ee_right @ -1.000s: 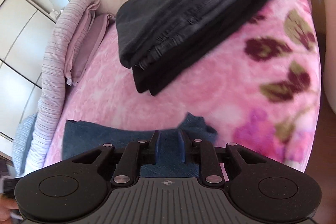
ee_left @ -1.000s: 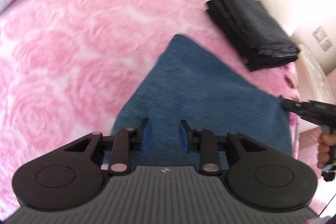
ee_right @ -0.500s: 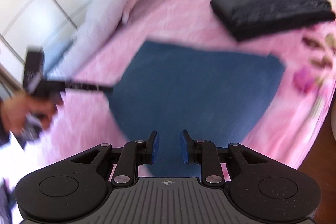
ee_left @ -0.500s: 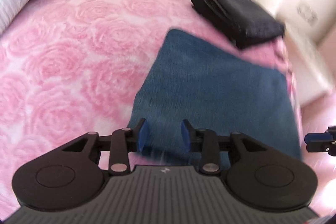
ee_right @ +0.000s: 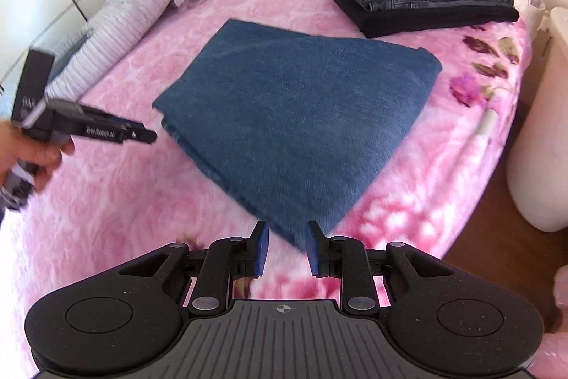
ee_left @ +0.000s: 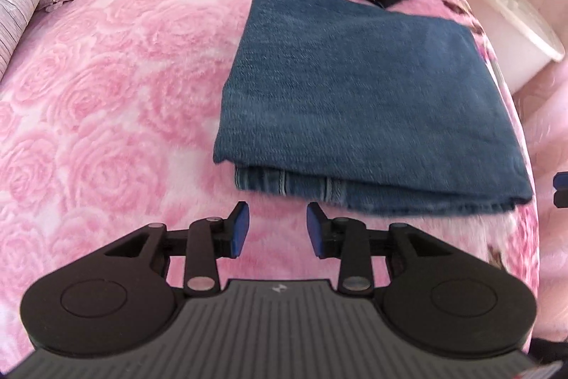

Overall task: Fold clothes
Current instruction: 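Open both grippers and pull back from the folded jeans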

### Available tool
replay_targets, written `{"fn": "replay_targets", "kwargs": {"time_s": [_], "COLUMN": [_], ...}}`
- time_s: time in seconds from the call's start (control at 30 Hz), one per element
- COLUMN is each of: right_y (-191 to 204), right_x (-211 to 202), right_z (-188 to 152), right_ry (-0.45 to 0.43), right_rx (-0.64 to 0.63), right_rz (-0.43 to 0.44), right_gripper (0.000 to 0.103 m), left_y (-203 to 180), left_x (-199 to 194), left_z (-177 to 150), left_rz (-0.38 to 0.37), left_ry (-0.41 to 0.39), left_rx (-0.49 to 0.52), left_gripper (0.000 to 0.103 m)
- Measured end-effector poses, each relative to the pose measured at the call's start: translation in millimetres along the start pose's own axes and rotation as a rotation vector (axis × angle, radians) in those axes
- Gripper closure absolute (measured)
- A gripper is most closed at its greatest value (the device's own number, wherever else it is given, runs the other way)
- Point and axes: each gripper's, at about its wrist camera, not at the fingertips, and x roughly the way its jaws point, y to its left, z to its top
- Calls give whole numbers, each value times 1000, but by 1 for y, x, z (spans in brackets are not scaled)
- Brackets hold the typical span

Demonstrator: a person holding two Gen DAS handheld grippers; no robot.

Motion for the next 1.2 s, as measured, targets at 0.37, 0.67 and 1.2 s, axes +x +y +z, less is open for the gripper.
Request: {"fn": "replay_targets", "kwargs": {"time_s": [0.37,0.67,1.2], "right_y": [34,62,70], "right_x": [-32,-42,-15], "right_z": [9,8,-14], "right_ry": [29,-12,77], "right_rx": [-171,-310,-322], "right_rz": [-251,-348,-331], "right_gripper": [46,8,8], "left_y": [-20,-37,-44], "left_x": [-51,-70,-38], "left_z": [10,3,-11], "left_rz": [34,45,44], "left_ry": [-9,-27,24], "left_rx": [35,144,244], "left_gripper": [71,68,63]}}
